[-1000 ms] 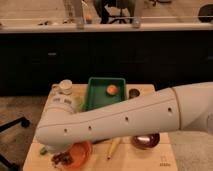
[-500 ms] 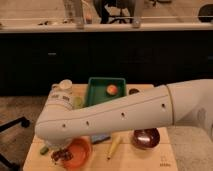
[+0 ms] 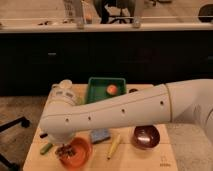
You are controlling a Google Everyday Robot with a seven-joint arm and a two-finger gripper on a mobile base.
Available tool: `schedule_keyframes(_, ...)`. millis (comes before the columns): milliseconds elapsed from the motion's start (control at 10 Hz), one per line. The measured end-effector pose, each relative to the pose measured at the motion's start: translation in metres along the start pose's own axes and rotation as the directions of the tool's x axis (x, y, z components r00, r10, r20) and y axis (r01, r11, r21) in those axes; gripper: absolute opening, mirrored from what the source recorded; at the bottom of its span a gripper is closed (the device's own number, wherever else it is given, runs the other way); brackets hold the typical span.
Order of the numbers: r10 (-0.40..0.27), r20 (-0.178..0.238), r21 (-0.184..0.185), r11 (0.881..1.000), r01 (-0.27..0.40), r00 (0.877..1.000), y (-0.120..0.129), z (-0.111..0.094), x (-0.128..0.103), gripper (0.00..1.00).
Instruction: Place grapes in red bowl
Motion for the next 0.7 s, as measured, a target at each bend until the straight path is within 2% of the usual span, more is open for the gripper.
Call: schedule_keyframes(700, 0.040, 0.076, -0.054, 0.998, -0.036, 0.996, 0.020, 0.028, 0.002, 0.00)
